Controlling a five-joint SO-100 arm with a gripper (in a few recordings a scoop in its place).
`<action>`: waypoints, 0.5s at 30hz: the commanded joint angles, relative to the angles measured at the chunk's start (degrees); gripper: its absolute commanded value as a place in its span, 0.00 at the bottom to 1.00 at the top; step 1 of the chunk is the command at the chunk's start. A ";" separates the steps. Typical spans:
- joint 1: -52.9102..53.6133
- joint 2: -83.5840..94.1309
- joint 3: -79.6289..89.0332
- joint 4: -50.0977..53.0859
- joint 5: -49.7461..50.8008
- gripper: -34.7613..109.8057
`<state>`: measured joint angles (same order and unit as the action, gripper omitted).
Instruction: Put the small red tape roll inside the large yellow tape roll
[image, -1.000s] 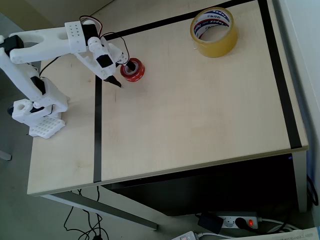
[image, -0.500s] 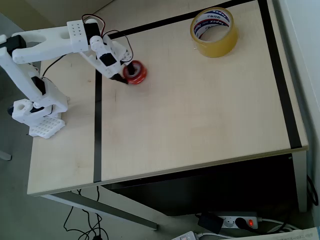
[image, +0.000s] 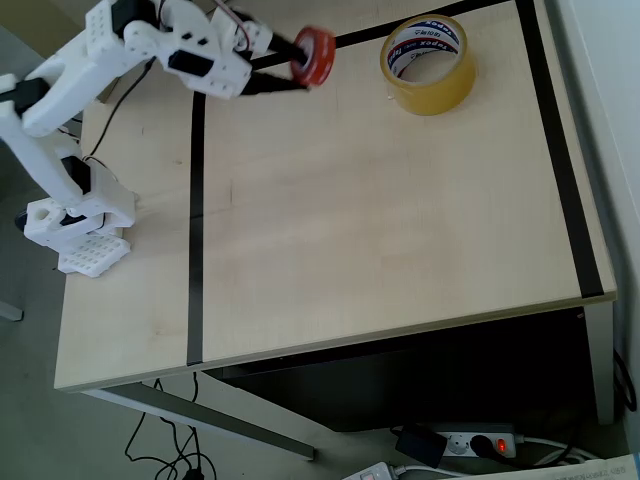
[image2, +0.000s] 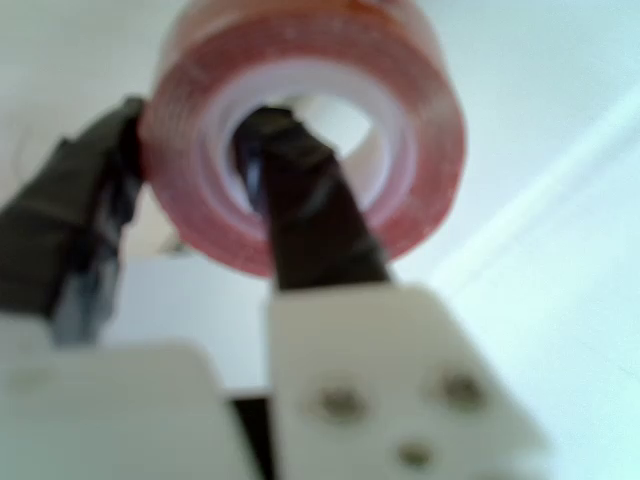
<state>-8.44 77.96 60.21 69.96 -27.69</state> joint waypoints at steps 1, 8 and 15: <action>-1.32 -4.66 -18.72 1.05 -1.67 0.24; -2.99 -34.63 -63.28 8.53 -2.02 0.24; -4.57 -44.12 -69.61 4.57 -1.76 0.24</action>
<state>-11.95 30.50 2.02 77.96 -27.69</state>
